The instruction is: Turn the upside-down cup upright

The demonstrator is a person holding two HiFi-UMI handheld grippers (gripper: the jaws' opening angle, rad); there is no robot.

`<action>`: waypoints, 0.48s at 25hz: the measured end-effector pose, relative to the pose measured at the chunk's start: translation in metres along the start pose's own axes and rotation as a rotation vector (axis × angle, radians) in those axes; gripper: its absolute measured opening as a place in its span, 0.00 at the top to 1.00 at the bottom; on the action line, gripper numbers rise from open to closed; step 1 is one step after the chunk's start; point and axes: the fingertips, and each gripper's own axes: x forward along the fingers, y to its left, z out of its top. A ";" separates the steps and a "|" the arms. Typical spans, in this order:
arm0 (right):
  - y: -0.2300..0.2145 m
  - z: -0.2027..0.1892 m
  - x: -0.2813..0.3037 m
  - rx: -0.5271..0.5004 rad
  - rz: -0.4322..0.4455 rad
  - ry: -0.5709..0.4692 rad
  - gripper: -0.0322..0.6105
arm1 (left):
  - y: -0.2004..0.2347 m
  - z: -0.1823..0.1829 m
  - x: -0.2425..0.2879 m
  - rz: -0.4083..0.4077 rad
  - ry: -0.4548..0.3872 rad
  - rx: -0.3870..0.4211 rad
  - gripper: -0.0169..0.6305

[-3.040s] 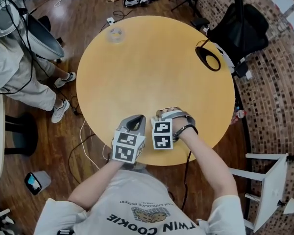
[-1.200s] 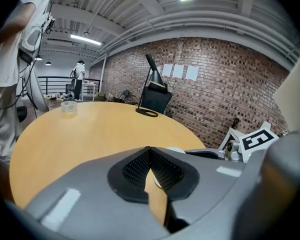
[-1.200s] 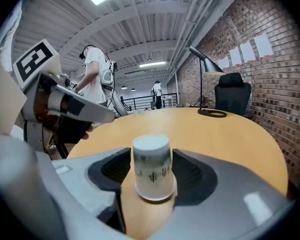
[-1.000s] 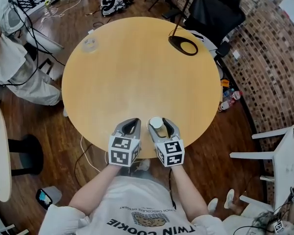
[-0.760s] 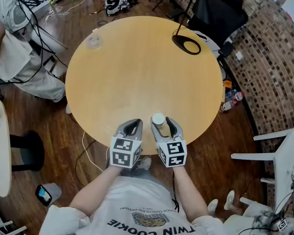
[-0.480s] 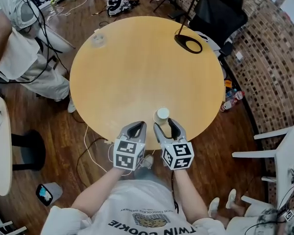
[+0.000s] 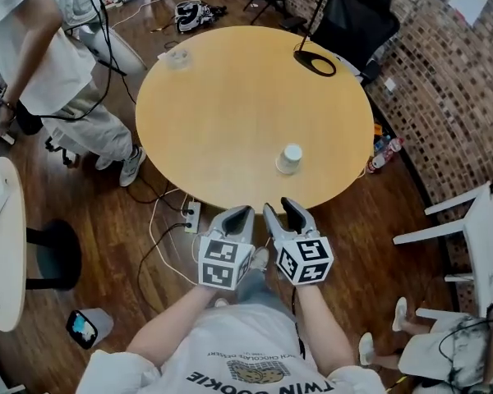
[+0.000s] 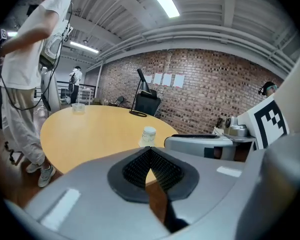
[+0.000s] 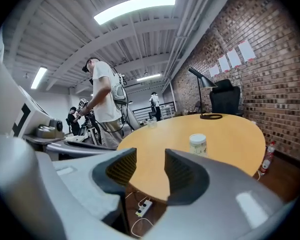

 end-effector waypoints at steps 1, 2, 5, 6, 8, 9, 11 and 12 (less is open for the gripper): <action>0.011 -0.005 -0.009 -0.001 -0.010 -0.005 0.69 | -0.001 -0.005 -0.012 -0.005 -0.003 0.005 0.97; 0.021 -0.009 -0.017 -0.002 -0.021 -0.007 0.71 | -0.002 -0.011 -0.024 -0.011 -0.005 0.009 0.97; 0.050 -0.025 -0.044 0.003 -0.043 0.000 0.76 | -0.008 -0.028 -0.059 -0.022 -0.008 0.009 0.97; 0.058 -0.030 -0.052 0.004 -0.047 0.004 0.78 | -0.011 -0.033 -0.069 -0.026 -0.009 0.007 0.97; 0.070 -0.039 -0.068 0.001 -0.057 0.008 0.82 | -0.020 -0.043 -0.084 -0.039 -0.012 0.004 0.97; 0.074 -0.042 -0.076 -0.002 -0.064 0.010 0.84 | -0.025 -0.047 -0.090 -0.048 -0.012 0.004 0.97; 0.082 -0.045 -0.092 -0.008 -0.081 0.016 0.88 | -0.038 -0.052 -0.102 -0.067 -0.009 0.003 0.97; 0.086 -0.046 -0.101 -0.010 -0.090 0.019 0.88 | -0.045 -0.053 -0.107 -0.075 -0.007 0.003 0.97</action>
